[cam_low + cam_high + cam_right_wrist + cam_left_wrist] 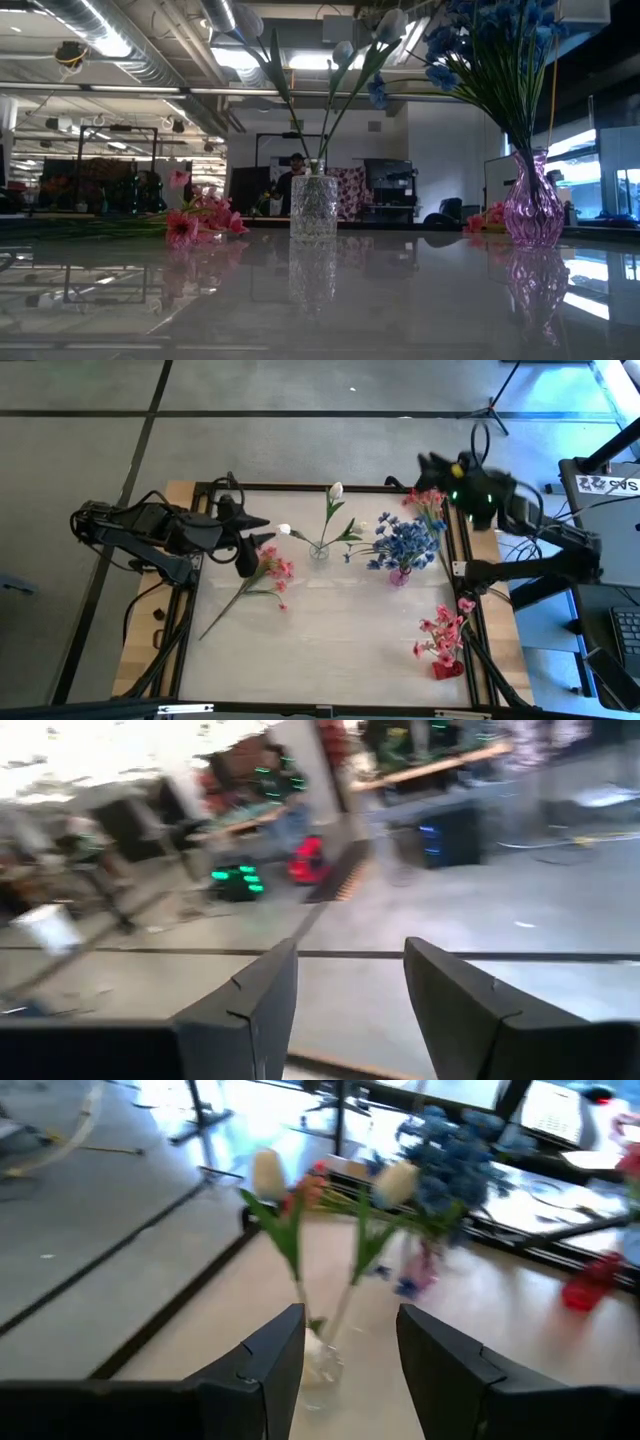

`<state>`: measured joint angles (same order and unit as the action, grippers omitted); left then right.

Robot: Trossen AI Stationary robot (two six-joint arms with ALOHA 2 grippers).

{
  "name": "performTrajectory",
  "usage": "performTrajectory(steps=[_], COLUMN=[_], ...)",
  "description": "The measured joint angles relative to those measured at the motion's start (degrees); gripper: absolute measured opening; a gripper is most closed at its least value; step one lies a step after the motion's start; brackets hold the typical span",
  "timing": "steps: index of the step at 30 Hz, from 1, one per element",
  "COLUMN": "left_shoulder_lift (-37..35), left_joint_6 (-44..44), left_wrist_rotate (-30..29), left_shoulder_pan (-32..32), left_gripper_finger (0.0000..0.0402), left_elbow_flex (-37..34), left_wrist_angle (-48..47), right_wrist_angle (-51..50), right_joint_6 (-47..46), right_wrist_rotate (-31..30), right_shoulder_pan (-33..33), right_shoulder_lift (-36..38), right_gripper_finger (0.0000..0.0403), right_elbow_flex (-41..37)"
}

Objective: Sort flowers into vase by color
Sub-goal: Put the right pink flower into the red vase

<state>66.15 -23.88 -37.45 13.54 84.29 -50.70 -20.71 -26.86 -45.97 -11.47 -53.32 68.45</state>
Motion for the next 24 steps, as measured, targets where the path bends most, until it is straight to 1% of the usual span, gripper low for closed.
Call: performTrajectory(steps=[4,8,10,11,14,21,24], left_shoulder_lift=[0.0,0.1,0.1,0.1,0.1,0.1,0.1], left_joint_6=[0.0,0.0,0.3,0.5,0.9,0.4,0.2], left_wrist_rotate=[2.5,2.7,2.3,2.1,2.0,2.7,3.6], left_shoulder_pan=[1.5,1.9,1.9,1.9,1.5,1.5,2.1], left_gripper_finger=[0.0156,0.0156,0.0156,0.0156,0.0156,0.0156,0.0156], left_elbow_flex=[0.0,0.0,0.0,0.0,0.0,0.0,0.0], left_wrist_angle=[0.1,0.1,0.1,0.2,0.2,-0.1,-0.2], right_wrist_angle=[-8.6,-18.8,-23.6,-24.9,-27.6,-33.7,-34.8], right_joint_6=[0.0,0.1,0.9,2.4,4.4,4.6,3.7], right_wrist_rotate=[9.6,20.5,25.1,26.5,29.7,28.4,28.5], right_shoulder_pan=[-15.7,-30.7,-36.9,-38.8,-40.9,-40.0,-41.4], right_shoulder_lift=[-0.2,-0.8,-2.2,-2.7,-4.6,-12.8,-16.4], right_gripper_finger=[0.0184,0.0184,0.0184,0.0184,0.0184,0.0184,0.0184], right_elbow_flex=[2.6,2.9,2.8,2.6,2.9,2.6,0.7])
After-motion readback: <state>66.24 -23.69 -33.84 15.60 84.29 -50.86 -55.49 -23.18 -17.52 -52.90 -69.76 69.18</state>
